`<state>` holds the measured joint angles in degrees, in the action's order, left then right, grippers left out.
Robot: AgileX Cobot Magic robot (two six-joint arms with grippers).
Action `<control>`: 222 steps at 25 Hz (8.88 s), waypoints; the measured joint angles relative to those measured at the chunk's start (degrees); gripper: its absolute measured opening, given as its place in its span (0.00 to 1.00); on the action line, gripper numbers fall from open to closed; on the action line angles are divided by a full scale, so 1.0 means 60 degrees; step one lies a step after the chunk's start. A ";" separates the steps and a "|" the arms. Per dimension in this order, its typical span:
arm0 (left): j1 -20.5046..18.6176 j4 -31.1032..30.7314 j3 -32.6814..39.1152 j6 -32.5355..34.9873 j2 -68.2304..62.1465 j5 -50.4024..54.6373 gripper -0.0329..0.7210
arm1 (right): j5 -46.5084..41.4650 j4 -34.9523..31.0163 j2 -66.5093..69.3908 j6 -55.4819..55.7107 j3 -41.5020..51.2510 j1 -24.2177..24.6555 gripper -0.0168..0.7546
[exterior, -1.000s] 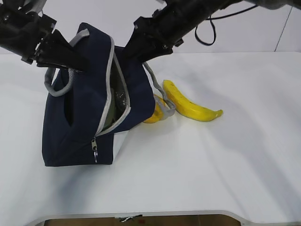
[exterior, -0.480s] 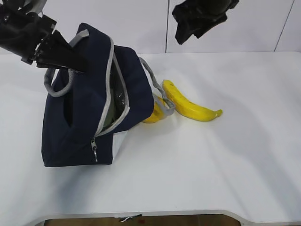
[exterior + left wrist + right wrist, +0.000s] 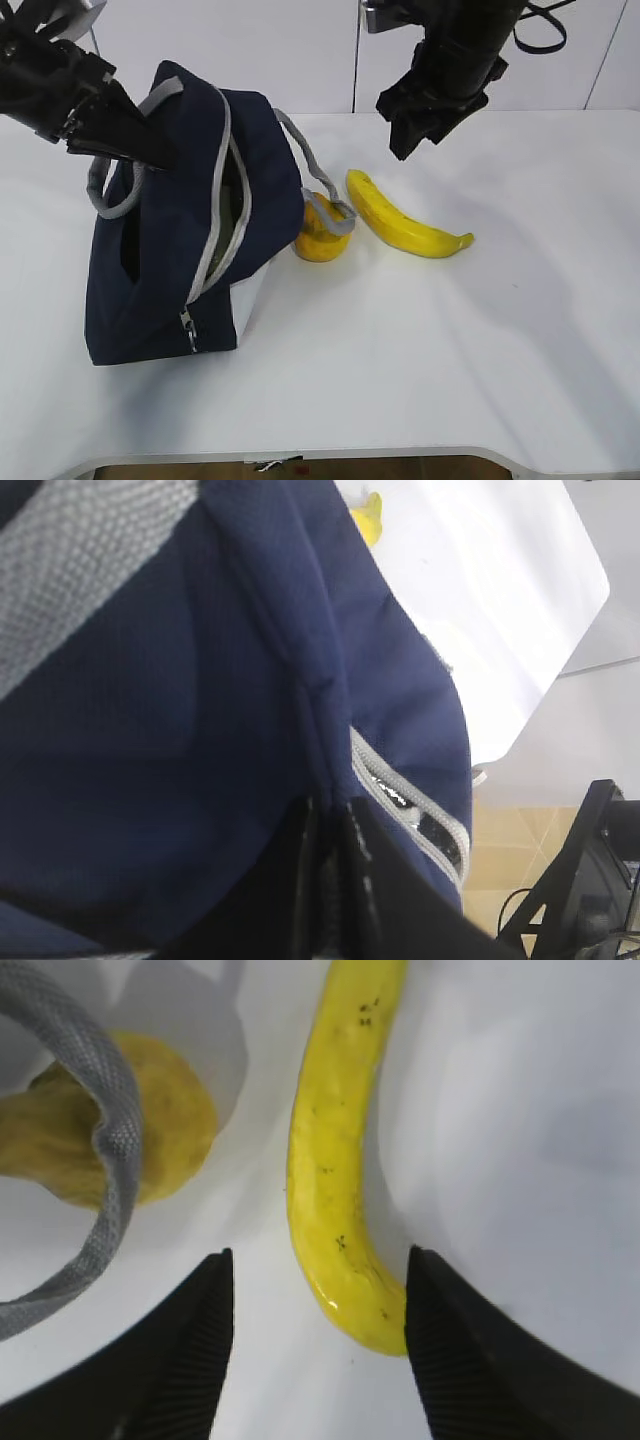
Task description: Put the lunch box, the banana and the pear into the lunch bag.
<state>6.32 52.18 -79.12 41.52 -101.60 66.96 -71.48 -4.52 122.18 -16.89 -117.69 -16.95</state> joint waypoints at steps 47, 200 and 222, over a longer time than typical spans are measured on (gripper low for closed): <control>0.0000 -0.0762 0.0000 0.0000 0.0000 0.0297 0.06 | 0.0231 -0.0282 0.2349 0.0159 -0.0973 -0.0129 0.37; -0.1534 -0.3974 0.0000 -0.2717 0.1224 -0.1376 0.06 | 0.1657 -0.0281 0.1669 -0.0485 -0.0093 -0.1742 0.49; -0.1534 -0.3976 0.0000 -0.2717 0.1224 -0.1376 0.06 | 0.0036 0.0952 0.0560 -0.0452 -0.1148 -0.1731 0.40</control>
<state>-2.88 28.33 -79.12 25.22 -94.26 58.70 -71.27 1.20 125.54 -19.60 -124.58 -27.33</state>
